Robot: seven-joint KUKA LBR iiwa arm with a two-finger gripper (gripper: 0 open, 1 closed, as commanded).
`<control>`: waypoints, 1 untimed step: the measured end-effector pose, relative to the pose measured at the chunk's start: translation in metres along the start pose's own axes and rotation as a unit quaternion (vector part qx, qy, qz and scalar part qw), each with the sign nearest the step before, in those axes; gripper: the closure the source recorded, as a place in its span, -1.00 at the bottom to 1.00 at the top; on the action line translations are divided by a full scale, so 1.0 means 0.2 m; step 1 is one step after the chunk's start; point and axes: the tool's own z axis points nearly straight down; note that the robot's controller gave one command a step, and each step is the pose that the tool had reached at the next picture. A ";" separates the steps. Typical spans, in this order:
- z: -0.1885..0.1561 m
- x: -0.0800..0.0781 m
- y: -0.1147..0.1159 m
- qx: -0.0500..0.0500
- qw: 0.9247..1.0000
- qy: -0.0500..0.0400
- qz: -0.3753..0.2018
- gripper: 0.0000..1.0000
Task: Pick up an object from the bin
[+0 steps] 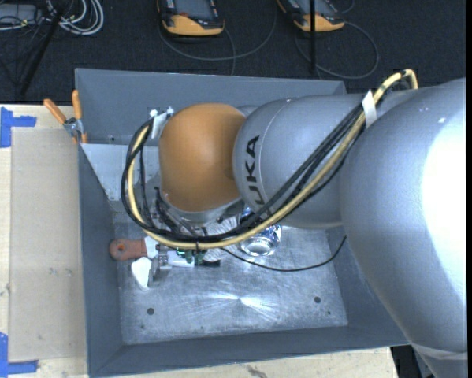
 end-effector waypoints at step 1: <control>-0.02 -0.01 0.00 -0.002 1.000 -0.003 0.001 -1.00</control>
Offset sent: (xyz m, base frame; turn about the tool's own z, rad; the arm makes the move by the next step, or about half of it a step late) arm 0.0496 -0.0074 -0.0748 -0.0546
